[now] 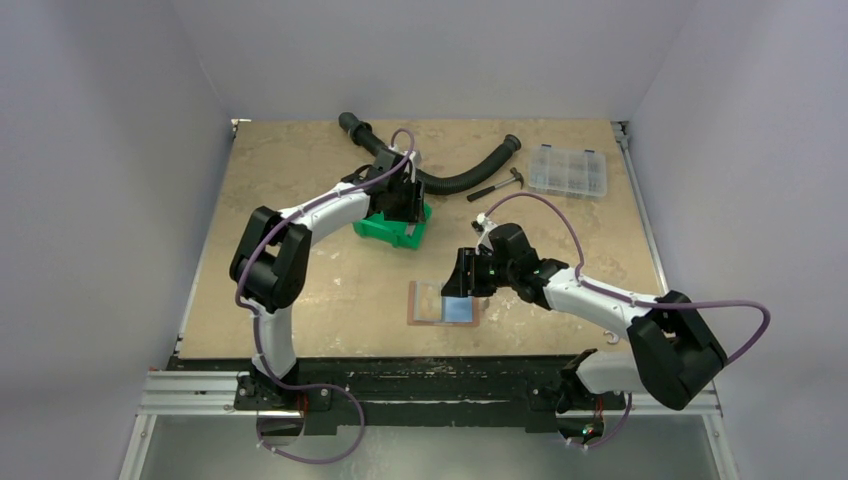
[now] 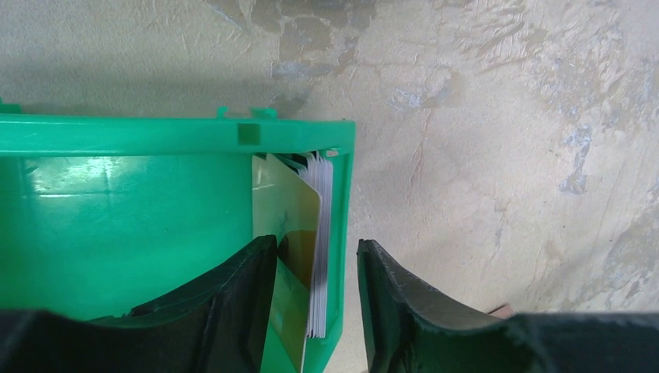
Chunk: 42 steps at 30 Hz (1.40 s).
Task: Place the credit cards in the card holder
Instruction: Pick up the credit card from the storage box.
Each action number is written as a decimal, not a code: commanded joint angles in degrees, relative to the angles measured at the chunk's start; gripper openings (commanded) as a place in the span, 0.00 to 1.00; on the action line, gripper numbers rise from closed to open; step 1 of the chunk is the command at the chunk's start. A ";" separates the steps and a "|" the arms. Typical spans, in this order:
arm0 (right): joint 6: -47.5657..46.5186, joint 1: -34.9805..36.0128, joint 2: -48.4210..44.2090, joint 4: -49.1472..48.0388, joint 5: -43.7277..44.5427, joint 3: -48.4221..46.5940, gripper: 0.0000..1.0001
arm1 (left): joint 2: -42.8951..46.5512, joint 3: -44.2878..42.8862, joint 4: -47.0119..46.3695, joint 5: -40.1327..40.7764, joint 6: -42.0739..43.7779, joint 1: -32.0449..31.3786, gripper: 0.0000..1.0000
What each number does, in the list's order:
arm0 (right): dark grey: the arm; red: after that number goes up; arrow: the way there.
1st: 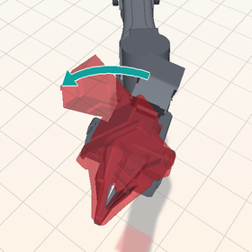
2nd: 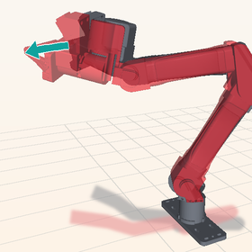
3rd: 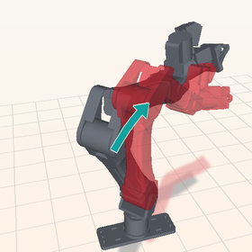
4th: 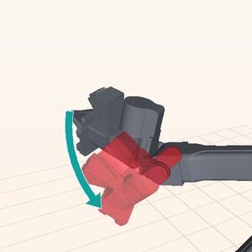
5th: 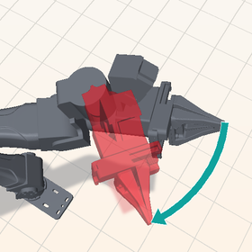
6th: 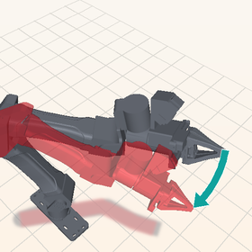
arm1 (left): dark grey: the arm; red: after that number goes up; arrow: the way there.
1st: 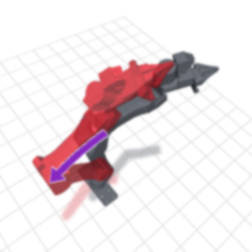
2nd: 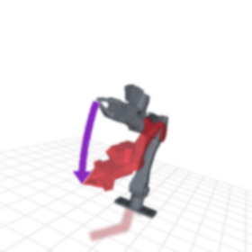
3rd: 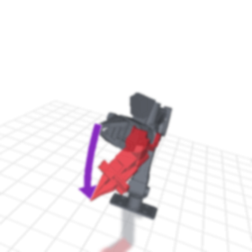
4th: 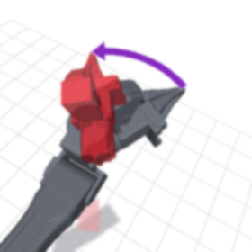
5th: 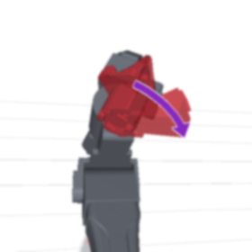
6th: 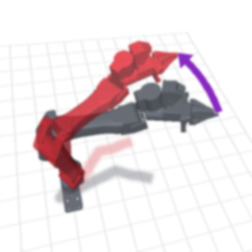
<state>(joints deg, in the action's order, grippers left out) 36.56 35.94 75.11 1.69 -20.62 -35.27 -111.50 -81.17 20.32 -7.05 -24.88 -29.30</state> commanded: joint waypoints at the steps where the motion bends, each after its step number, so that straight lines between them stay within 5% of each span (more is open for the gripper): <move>1: -0.70 -0.20 0.60 -1.39 -1.04 -0.76 0.51 | 2.79 -1.85 -0.64 -0.28 0.31 0.30 0.43; 24: -0.73 -0.23 1.88 -3.35 -1.66 -0.59 0.49 | 4.65 -2.82 1.79 0.68 2.88 0.30 0.21; 42: -1.18 -0.25 1.72 -1.83 -0.92 -2.70 0.49 | 16.89 -10.17 8.46 16.57 2.99 0.30 0.00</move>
<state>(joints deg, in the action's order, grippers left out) 36.40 35.94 77.58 -0.03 -22.00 -35.38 -103.90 -87.26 28.29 4.08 -22.83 -29.28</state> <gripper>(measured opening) 0.493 0.062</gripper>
